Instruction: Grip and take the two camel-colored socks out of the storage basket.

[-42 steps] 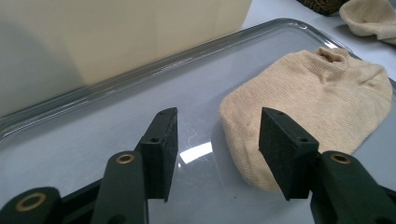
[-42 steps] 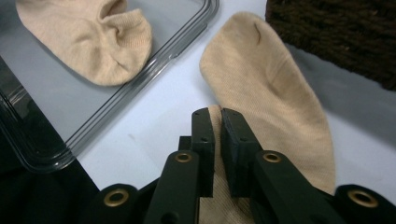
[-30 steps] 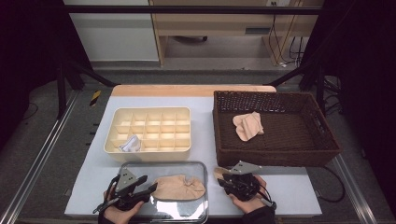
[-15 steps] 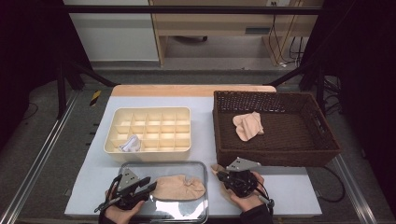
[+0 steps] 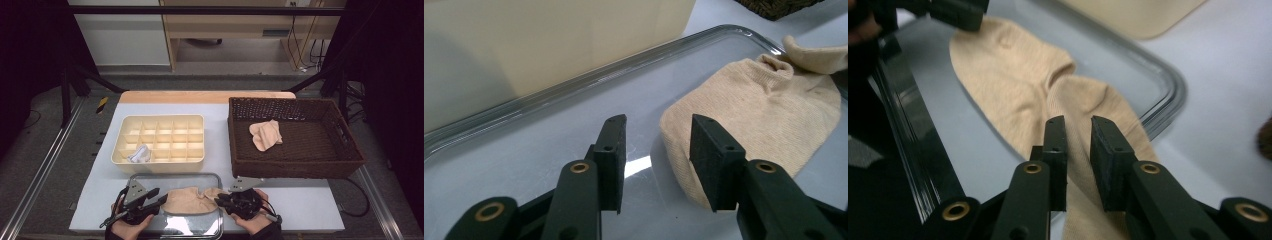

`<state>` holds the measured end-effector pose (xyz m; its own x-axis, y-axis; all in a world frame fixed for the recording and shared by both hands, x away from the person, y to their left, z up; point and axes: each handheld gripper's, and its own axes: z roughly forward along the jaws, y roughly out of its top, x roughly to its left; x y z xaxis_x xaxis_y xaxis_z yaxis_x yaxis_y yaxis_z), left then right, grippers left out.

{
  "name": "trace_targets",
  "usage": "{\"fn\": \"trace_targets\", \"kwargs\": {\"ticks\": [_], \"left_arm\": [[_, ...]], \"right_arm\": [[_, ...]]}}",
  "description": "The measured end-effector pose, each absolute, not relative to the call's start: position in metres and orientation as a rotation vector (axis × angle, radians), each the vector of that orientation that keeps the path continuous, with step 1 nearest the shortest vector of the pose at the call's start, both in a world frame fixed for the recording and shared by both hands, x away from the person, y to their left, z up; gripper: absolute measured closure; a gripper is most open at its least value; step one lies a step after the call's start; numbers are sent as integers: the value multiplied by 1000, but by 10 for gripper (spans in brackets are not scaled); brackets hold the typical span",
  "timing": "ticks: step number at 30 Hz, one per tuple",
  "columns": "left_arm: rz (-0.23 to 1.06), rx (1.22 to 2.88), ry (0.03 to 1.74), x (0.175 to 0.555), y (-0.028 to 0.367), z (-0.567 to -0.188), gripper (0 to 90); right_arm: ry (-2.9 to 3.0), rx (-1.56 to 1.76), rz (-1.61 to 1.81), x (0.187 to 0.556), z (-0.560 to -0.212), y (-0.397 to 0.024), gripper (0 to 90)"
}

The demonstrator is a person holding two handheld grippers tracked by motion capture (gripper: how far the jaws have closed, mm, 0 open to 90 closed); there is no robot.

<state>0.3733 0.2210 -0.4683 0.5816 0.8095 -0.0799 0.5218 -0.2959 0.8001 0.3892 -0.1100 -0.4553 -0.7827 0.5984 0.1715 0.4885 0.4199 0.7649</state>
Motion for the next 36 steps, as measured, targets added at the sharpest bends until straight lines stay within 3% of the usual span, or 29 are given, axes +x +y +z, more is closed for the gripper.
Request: {"fn": "trace_targets", "kwargs": {"ticks": [7, 15, 19, 21, 22, 23, 36], "left_arm": [[434, 1978, 1064, 374, 221, -469, 566], [431, 1981, 1068, 374, 220, -470, 567], [431, 1983, 1070, 374, 220, -470, 570], [433, 1982, 1071, 375, 220, -470, 573], [433, 1982, 1072, 375, 220, -470, 573], [432, 1983, 1072, 375, 220, -471, 574], [423, 1990, 1079, 376, 220, -472, 580]], "right_arm": [[2406, 1078, 1323, 394, -446, -127, 742], [2458, 1129, 1114, 409, -471, -125, 673], [2491, 1098, 1072, 411, -478, -121, 713], [2493, 1063, 1066, 410, -478, -118, 796], [2493, 1063, 1066, 410, -478, -118, 796], [2508, 1055, 1066, 409, -477, -118, 863], [2436, 911, 1286, 411, -444, -94, 881]]}}
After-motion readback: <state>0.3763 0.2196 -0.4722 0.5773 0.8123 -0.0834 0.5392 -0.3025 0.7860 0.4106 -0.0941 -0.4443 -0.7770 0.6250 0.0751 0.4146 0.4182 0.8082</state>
